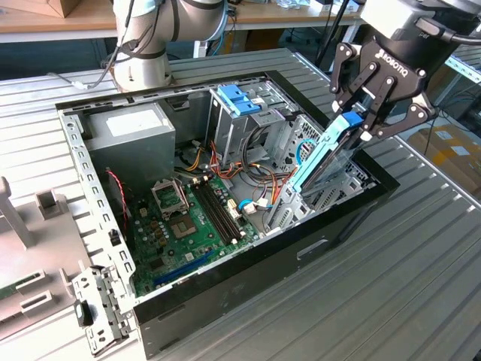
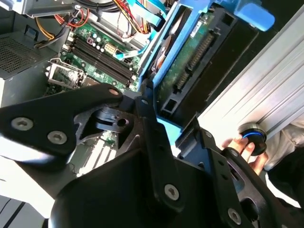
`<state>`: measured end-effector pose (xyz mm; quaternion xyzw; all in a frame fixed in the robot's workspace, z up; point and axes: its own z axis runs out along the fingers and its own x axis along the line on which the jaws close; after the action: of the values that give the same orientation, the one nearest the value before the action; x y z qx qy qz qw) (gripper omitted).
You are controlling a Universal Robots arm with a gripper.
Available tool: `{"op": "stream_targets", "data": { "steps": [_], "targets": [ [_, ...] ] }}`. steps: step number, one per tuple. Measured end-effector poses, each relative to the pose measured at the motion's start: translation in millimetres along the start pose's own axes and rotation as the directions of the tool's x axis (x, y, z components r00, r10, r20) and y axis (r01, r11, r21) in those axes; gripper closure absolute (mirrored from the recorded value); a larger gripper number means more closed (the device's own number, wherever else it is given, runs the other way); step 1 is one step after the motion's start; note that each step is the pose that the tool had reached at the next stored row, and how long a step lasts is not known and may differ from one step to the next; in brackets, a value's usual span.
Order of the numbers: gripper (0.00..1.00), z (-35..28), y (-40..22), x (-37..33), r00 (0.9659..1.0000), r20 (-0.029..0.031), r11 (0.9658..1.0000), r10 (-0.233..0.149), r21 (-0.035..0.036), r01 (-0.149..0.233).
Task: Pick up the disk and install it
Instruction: 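Insert the disk into the insertion slot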
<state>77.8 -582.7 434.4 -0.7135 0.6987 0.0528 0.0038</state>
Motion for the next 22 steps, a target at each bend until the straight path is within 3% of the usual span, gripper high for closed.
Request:
{"op": "stream_targets", "data": {
  "steps": [1, 13, 22],
  "targets": [
    [0.64, 0.3, 0.0, 0.0, 1.0000, 0.0001, 1.0000, 0.000, 0.0000, 0.000],
    [0.64, 0.7, 0.0, 0.4, 1.0000, 0.0009, 1.0000, 0.000, 0.0001, 0.000],
    [0.64, -22.9, 1.6, -1.6, 1.0000, 0.0012, 1.0000, 0.000, 0.0001, 0.000]
  ]
}}
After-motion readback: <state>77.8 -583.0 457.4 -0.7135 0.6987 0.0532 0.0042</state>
